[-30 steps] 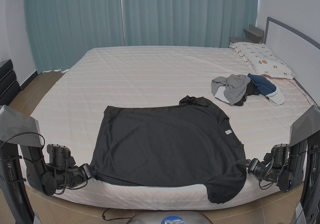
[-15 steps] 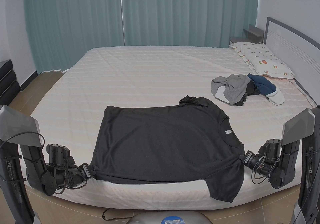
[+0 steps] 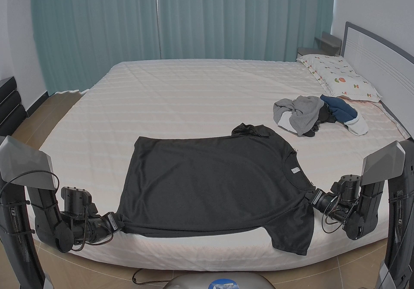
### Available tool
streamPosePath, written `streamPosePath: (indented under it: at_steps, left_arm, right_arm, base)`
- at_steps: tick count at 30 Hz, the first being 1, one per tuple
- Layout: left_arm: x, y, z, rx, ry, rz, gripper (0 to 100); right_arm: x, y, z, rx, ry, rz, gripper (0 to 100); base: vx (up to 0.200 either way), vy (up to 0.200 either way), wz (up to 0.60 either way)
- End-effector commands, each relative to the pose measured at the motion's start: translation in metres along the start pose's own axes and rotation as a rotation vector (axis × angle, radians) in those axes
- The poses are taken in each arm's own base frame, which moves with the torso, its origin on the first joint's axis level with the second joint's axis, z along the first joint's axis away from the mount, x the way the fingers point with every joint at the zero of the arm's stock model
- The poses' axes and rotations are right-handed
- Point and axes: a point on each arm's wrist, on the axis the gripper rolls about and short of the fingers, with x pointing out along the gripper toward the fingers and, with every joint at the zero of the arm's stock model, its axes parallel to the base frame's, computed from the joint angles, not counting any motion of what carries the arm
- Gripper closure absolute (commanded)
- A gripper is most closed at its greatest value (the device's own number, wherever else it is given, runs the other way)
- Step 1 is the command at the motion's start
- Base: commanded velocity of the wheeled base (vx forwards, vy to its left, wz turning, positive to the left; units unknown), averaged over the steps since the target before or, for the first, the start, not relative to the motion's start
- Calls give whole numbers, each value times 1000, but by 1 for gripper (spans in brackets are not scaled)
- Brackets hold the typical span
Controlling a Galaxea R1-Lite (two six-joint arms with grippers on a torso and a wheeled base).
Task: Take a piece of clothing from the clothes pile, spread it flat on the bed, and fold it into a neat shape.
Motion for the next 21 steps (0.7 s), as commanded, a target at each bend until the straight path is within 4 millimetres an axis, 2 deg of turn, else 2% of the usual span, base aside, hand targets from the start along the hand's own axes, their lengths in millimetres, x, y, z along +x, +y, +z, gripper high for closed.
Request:
streamPosePath:
  at_steps: [1,3,5,11,17,21]
  left_arm:
    - [0,1,0,-1,2,2,100]
    - [0,0,0,-1,3,1,100]
    - [0,0,0,-1,3,1,100]
    - [1,1,-1,-1,4,2,100]
    - [0,0,0,-1,3,1,100]
    - [0,0,0,0,3,1,100]
  right_arm:
    - [-2,-1,4,1,-17,5,0]
    - [-3,-1,4,2,-16,4,0]
    - [-14,-4,15,15,-37,-2,0]
    - [-44,-9,15,40,48,30,0]
    - [-72,-17,-10,-4,217,14,0]
    - [-81,-18,-19,-8,282,28,0]
  base:
    - [0,0,0]
    - [0,0,0]
    - [0,0,0]
    - [0,0,0]
    - [0,0,0]
    - [0,0,0]
